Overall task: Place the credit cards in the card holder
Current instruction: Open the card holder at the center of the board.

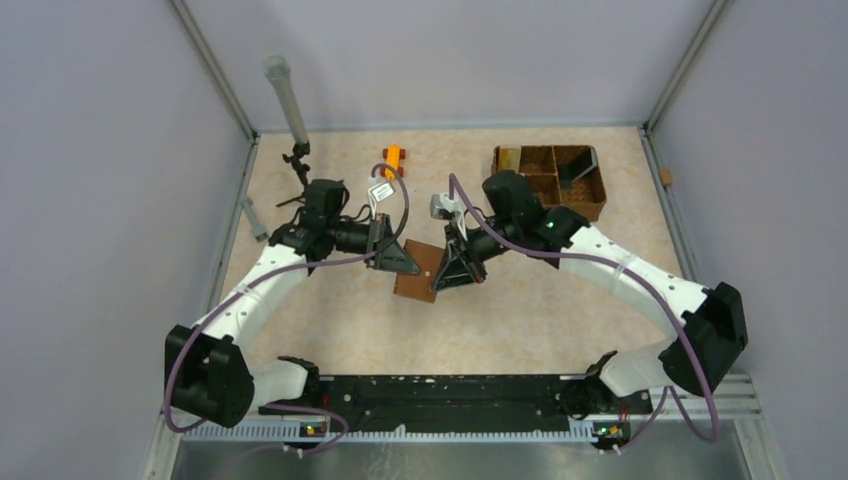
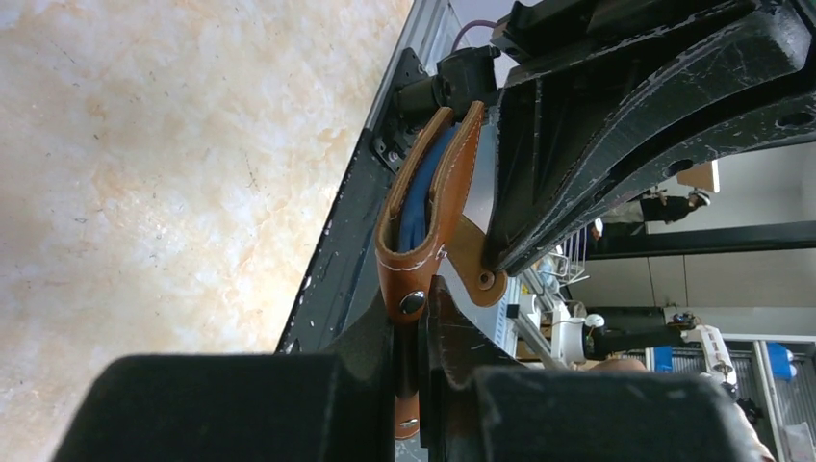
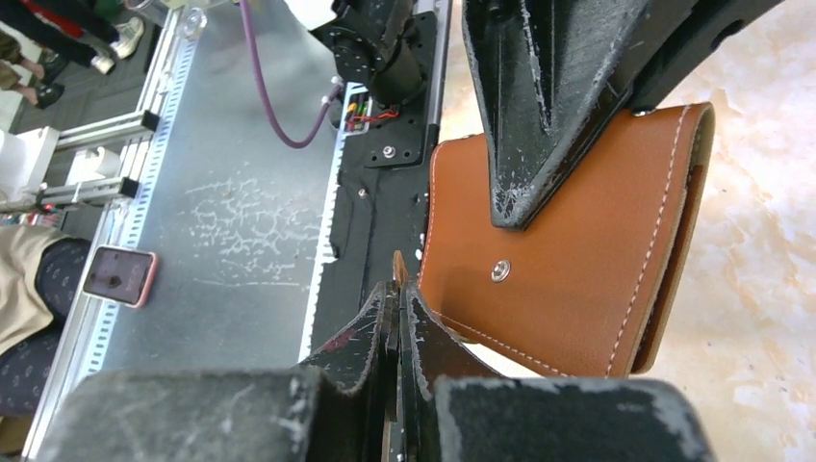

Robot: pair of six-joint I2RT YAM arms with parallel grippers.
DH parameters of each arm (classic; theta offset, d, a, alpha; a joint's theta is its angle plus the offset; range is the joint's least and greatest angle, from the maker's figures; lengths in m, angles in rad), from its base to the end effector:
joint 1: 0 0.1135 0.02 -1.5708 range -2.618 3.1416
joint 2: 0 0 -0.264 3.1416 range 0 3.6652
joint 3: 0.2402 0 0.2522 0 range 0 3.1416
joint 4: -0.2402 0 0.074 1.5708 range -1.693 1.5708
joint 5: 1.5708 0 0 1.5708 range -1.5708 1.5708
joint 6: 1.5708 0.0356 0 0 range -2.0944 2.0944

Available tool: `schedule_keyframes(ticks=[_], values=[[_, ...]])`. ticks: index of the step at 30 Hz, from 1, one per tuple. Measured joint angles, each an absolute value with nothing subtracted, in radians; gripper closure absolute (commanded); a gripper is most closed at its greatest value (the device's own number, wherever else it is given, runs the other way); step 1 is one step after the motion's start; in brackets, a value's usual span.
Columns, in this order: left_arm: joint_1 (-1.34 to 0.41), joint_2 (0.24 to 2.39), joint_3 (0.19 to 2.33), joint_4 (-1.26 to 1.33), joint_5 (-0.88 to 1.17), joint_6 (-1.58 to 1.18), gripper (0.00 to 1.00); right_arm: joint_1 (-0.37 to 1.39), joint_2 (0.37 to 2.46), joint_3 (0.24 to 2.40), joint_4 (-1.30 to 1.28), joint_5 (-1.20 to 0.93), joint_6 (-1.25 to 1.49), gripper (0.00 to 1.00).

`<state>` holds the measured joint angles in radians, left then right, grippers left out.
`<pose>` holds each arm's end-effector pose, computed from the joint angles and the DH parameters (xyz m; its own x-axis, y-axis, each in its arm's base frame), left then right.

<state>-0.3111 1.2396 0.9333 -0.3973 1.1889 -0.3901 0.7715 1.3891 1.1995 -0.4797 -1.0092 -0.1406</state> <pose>0.2301 -0.1087 0.2900 -0.8692 0.1306 -0.4769 0.4943 0.2031 -0.8452 0.1920 0.2287 0.3282 -0.3217 -0.4169 -0.8501 -0.9011 -0.1409 0.4101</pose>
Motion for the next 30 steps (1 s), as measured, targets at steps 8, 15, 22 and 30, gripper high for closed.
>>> schedule_keyframes(ticks=[8,15,22,30], values=[[-0.292,1.221,0.965,-0.394,0.955,-0.332,1.0,0.813,1.271,1.151,-0.426,-0.781,-0.01,0.35],[-0.285,1.09,0.907,-0.313,0.702,-0.364,1.0,0.824,1.189,1.024,-0.263,-0.376,0.226,0.21],[-0.325,1.052,0.775,-0.204,0.549,-0.486,1.0,0.838,1.24,0.942,-0.195,-0.13,0.472,0.2],[-0.415,1.089,0.63,-0.118,0.458,-0.634,1.0,0.883,1.329,0.924,-0.171,-0.04,0.607,0.2]])
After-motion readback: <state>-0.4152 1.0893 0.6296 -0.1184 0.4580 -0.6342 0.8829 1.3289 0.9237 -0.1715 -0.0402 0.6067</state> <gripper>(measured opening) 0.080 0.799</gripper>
